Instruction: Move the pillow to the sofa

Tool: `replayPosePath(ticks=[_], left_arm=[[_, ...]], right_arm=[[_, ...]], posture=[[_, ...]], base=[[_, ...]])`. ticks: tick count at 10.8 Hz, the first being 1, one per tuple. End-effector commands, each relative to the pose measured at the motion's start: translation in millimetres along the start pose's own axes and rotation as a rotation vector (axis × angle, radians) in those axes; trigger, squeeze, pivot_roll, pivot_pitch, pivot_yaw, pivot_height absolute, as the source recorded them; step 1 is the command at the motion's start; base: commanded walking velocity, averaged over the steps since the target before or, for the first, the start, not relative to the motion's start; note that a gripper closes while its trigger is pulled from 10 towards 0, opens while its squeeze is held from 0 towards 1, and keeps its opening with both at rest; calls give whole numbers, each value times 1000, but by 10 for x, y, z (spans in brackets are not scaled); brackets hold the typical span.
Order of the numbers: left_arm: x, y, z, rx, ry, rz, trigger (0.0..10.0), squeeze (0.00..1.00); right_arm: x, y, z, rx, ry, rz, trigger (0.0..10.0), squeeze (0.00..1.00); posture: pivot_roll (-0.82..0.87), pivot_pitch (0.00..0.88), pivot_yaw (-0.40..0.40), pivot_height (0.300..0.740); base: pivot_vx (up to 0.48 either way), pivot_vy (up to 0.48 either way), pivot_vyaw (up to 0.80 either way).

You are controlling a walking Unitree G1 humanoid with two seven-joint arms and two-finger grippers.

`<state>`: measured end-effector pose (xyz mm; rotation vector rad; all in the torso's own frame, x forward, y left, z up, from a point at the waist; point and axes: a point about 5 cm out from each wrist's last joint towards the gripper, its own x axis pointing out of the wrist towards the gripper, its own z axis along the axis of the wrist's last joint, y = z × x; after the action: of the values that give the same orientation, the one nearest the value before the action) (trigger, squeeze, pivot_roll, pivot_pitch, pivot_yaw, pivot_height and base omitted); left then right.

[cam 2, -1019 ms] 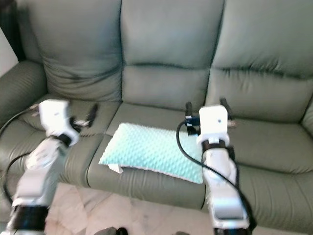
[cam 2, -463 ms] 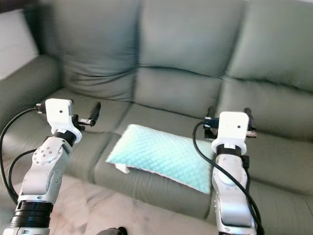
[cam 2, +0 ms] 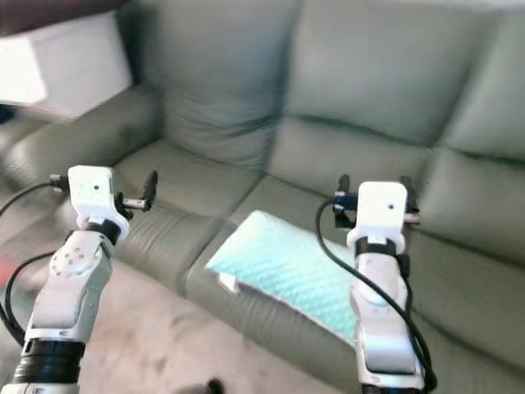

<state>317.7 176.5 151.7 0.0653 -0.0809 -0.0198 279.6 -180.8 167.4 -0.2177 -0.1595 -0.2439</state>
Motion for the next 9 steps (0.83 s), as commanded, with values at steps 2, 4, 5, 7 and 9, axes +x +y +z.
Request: replayPosePath(ticks=[2,4,5,7,9], left_arm=[[4,65,-12,6,9,32,10000,0],[5,73,-14,0,13,42,10000,0],[1,85,-12,17,8,57,10000,0],[-23,122,-39,22,9,78,10000,0],[-73,175,-72,21,13,114,10000,0]], right_arm=[[13,102,20,21,1,38,10000,0],[3,132,26,34,-1,58,10000,0],[-4,147,28,45,-1,70,10000,0],[1,224,58,68,-15,117,10000,0],[30,263,83,97,-22,152,10000,0]], posture=[[-149,79,29,740],[-150,82,30,740],[-147,83,27,740],[-134,82,11,740],[-113,78,-20,740]], base=[[0,0,800],[0,0,800],[0,0,800],[0,0,800],[0,0,0]])
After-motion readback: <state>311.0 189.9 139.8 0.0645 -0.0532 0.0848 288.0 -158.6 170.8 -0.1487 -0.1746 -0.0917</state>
